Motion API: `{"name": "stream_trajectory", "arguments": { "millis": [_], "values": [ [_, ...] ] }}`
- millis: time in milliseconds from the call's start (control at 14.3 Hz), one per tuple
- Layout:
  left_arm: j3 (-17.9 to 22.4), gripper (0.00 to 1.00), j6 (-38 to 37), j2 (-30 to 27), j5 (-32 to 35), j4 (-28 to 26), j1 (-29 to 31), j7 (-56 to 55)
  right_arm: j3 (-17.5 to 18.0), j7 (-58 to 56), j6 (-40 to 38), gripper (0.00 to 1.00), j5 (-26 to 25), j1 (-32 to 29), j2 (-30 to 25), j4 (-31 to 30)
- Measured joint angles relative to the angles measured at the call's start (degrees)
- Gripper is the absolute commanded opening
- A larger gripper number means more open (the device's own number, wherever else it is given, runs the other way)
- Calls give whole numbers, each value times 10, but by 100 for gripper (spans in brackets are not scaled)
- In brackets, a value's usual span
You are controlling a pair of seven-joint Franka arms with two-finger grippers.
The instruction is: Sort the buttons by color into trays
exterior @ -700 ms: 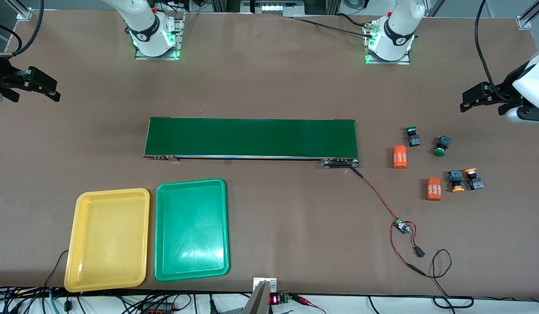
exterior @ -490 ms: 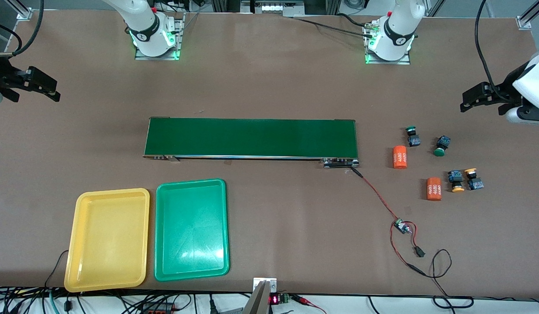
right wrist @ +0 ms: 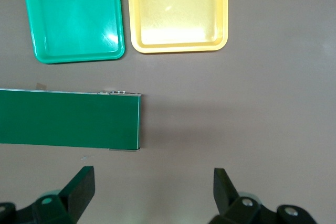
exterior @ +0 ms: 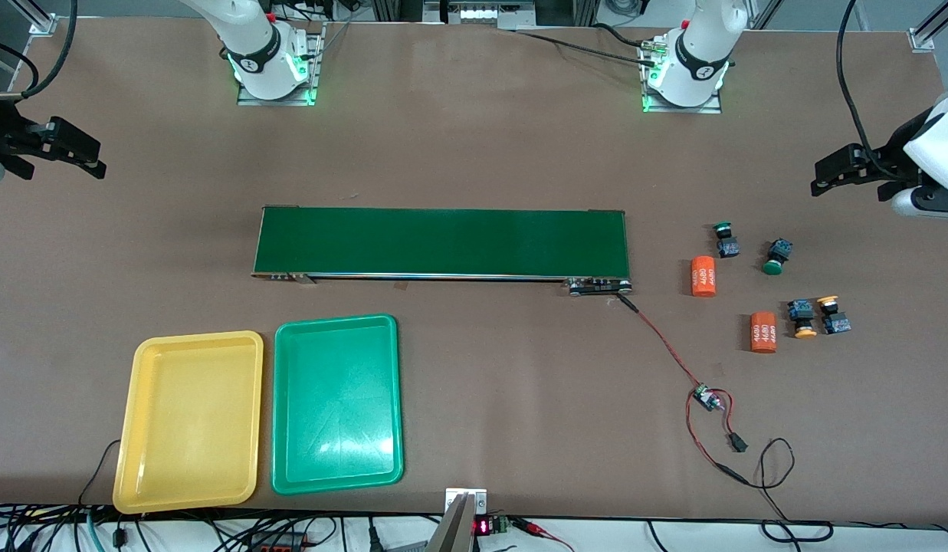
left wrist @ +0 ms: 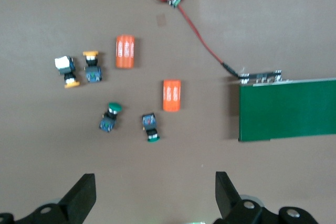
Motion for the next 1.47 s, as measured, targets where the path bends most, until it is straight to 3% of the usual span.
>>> {"name": "stream_trajectory", "arguments": {
  "millis": [350, 630, 910, 1260, 1470],
  "values": [
    [5, 100, -24, 12, 0, 0, 14, 0, 0, 0, 0, 100, 0, 0, 0, 0],
    [5, 100, -15, 56, 0, 10, 19, 0, 0, 0, 1, 100, 0, 0, 0, 0],
    [6, 100, 65, 136, 1, 11, 37, 1, 1, 0, 1, 100, 0, 0, 0, 0],
    [3, 100, 168, 228, 51, 11, 38, 4, 1, 0, 1, 100, 0, 0, 0, -1],
    [3, 100, 283, 278, 75, -13, 37, 40, 1, 0, 1, 100, 0, 0, 0, -1]
  ]
}}
